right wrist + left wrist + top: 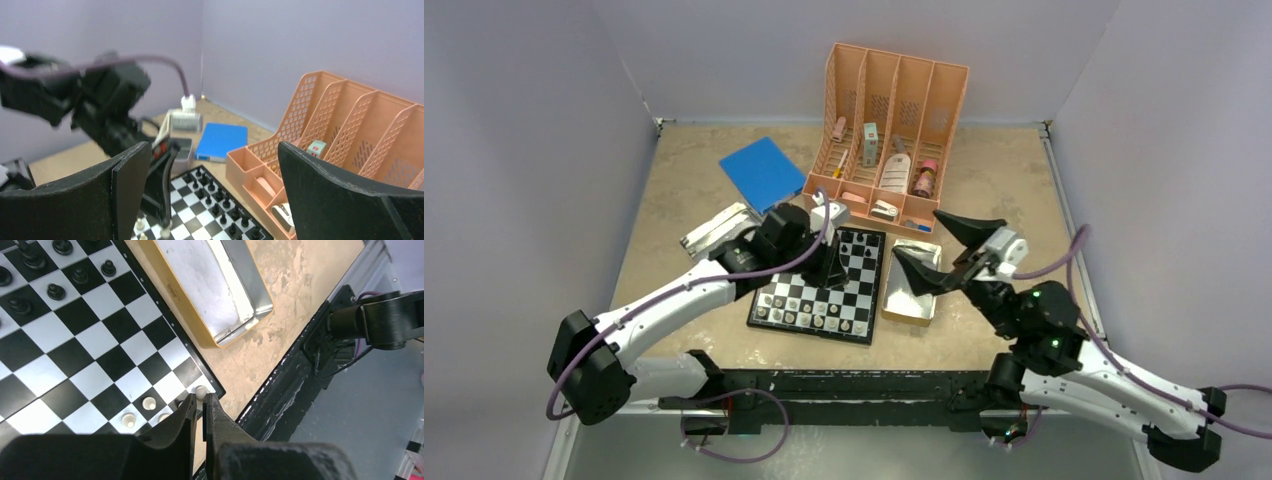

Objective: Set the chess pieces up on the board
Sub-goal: Place the chess piece on the chessboard.

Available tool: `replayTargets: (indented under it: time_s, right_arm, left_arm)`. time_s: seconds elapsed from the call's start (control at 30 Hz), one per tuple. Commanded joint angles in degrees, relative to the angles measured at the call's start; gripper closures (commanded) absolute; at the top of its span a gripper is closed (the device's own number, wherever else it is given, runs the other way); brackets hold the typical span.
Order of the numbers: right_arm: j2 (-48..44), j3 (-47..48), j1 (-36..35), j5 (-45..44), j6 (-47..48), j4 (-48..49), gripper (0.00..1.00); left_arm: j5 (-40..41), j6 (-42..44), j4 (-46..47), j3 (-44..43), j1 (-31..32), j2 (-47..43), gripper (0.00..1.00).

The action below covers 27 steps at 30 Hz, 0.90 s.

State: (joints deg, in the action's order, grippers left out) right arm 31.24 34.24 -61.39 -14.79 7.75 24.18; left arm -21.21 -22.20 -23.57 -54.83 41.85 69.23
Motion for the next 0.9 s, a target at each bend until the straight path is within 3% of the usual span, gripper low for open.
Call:
replayTargets:
  time_s: [0.0, 0.37, 0.87]
  right_arm:
    - [-4.4, 4.5, -0.1, -5.6, -3.1, -2.6, 0.01]
    - [-9.3, 5.3, -0.1, -6.6, -0.8, -4.0, 0.01]
    - [-8.0, 5.8, -0.1, -7.8, -0.3, -5.3, 0.01]
  left_arm:
    - [8.3, -2.8, 13.3, 5.4, 4.8, -1.7, 1.00]
    - [17.1, -2.6, 21.9, 11.9, 11.6, 4.0, 1.00]
    - [19.7, -3.1, 27.3, 18.4, 12.3, 7.2, 1.00]
